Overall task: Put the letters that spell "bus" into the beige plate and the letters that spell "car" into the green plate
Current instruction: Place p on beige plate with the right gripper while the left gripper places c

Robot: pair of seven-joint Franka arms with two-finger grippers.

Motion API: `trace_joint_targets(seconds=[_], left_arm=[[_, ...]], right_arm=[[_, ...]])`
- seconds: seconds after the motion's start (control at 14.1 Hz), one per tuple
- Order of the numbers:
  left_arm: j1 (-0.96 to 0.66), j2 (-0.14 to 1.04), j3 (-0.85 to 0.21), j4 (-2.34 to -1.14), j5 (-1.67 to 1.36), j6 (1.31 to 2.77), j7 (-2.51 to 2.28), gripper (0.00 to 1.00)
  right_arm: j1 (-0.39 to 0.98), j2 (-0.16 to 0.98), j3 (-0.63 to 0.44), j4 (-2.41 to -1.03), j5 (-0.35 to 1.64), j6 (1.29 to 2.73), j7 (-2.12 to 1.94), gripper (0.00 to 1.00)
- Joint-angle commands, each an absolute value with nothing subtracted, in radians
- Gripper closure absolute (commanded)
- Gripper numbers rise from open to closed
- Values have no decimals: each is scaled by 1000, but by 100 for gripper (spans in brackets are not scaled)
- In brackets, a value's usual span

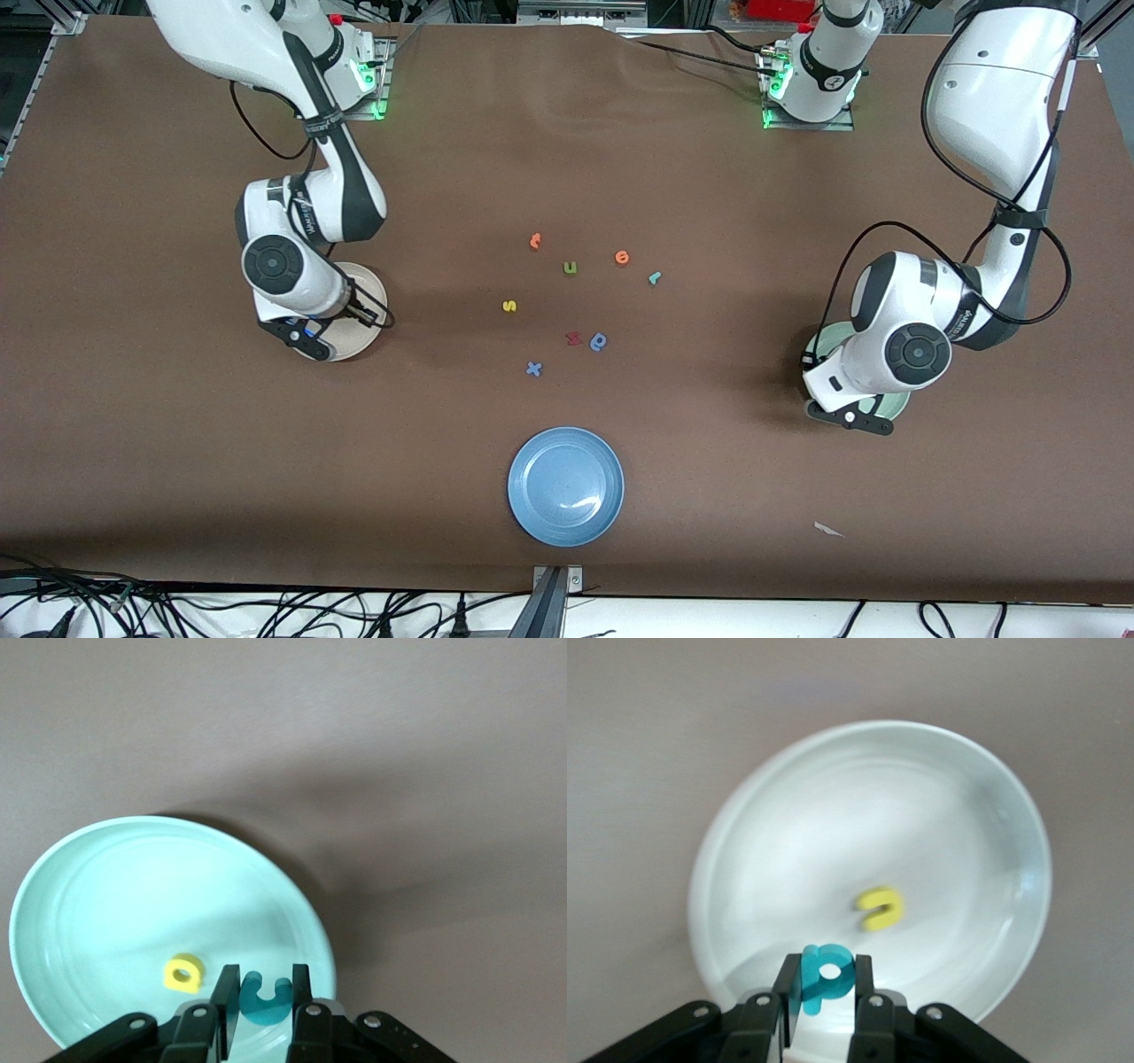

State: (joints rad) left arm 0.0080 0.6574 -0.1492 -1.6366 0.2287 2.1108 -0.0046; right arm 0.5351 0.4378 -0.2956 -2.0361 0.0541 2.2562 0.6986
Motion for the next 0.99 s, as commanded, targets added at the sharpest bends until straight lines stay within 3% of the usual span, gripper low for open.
trace_joint_targets(seconds=[0.0, 0.07, 0.14, 0.21, 0.42, 0.57, 0.92], left_arm=[[43, 583, -167, -1797, 256, 2253, 12, 90], [52, 583, -167, -1804, 256, 2261, 17, 61], [52, 584, -167, -1801, 256, 2261, 47, 8], [58, 583, -167, -1798, 249, 2257, 81, 0], [51, 565, -176, -1787, 212, 2238, 43, 0], [48, 555, -254, -1790, 167, 2229, -100, 0], [-12, 534, -405, -1903, 228, 2328, -351, 0]], right_arm=[[543, 394, -298, -2143, 69, 2315, 663, 95], [543, 394, -298, -2151, 69, 2316, 661, 92], [543, 394, -298, -2154, 69, 2315, 661, 69], [543, 394, -298, -2154, 69, 2313, 661, 1], [543, 362, -296, -2145, 69, 2304, 667, 0], [551, 345, -281, -2122, 71, 2298, 695, 0], [558, 385, -131, -1984, 71, 2303, 1007, 1]])
